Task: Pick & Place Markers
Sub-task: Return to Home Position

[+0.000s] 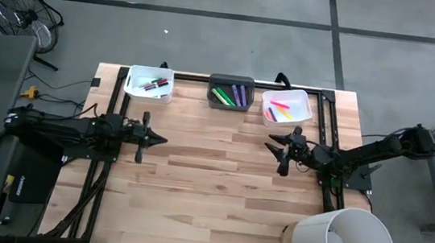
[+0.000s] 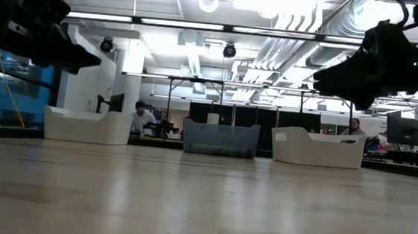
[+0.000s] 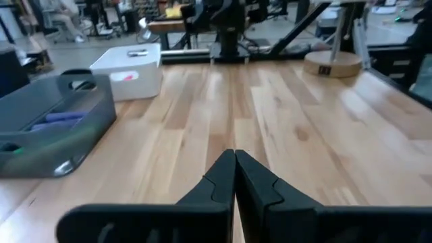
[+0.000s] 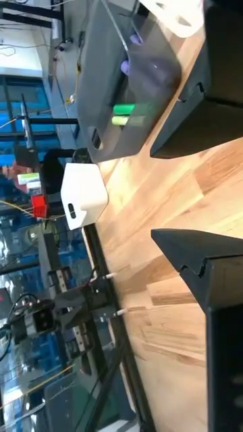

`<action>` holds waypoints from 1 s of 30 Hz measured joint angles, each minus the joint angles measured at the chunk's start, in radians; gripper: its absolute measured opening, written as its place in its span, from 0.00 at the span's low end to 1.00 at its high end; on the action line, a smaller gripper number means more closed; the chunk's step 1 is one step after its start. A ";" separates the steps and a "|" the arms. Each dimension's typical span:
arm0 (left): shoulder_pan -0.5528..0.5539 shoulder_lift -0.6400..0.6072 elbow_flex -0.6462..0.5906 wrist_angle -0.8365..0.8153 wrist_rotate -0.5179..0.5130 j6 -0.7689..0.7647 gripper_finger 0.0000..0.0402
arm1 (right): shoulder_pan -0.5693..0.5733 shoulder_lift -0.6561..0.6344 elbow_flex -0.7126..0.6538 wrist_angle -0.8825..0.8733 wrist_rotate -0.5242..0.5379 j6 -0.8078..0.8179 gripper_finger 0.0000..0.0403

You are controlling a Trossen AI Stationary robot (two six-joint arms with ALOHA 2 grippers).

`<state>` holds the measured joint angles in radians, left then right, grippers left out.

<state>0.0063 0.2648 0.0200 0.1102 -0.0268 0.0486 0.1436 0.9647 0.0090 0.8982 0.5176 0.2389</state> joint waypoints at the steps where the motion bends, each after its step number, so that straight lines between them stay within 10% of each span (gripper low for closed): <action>1: 0.000 -0.009 0.000 -0.018 -0.009 0.000 0.00 | 0.000 -0.001 0.000 0.000 -0.004 -0.012 0.42; 15: 0.000 -0.069 -0.001 -0.104 -0.044 -0.030 0.00 | 0.000 -0.035 0.000 -0.354 -0.148 0.137 0.40; 30: 0.000 -0.069 -0.003 -0.099 -0.081 -0.025 0.00 | 0.000 -0.510 0.000 -0.659 -0.081 0.031 0.39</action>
<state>0.0067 0.1963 0.0174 0.0113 -0.1078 0.0238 0.1436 0.4547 0.0086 0.2388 0.4363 0.2700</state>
